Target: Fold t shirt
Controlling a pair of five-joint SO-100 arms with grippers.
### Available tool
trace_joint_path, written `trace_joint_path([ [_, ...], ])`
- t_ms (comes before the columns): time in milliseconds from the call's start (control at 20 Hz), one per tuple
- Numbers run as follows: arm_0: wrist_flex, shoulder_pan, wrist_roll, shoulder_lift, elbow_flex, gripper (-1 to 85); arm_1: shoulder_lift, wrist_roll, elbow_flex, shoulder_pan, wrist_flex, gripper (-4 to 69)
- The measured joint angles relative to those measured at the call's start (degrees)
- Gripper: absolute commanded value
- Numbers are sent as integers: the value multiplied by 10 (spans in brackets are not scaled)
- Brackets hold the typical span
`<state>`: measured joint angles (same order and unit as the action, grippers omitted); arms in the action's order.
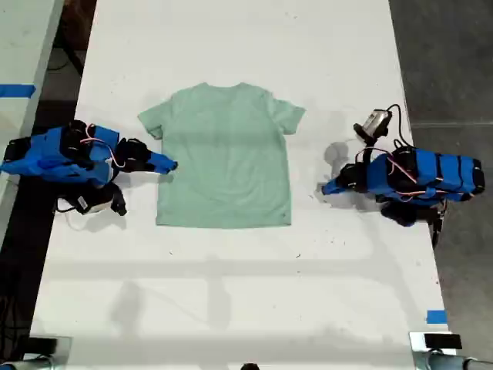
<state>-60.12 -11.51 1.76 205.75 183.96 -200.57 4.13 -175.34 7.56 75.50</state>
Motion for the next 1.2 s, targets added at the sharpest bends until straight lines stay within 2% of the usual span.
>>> trace_joint_path([
  [150, 0, 0, 0, 0, 0, 104, 0, -2, 0, 6, -9, 25],
  [200, 0, 0, 0, 0, 0, 104, 0, 7, 4, 19, -9, 76],
  [350, 0, 0, 0, 0, 0, 104, 75, 113, 100, 149, -7, 185],
  [450, 0, 0, 0, 0, 0, 104, 254, 203, 230, 258, -4, 215],
  [550, 0, 0, 0, 0, 0, 104, 454, 254, 352, 319, -37, 211],
  [800, 0, 0, 0, 0, 0, 104, 842, 311, 583, 403, -115, 208],
  [1000, 0, 0, 0, 0, 0, 104, 1101, 336, 800, 428, -127, 207],
  [1100, 0, 0, 0, 0, 0, 104, 1207, 346, 920, 433, -107, 198],
  [1200, 0, 0, 0, 0, 0, 104, 1301, 349, 1034, 439, -76, 5],
])
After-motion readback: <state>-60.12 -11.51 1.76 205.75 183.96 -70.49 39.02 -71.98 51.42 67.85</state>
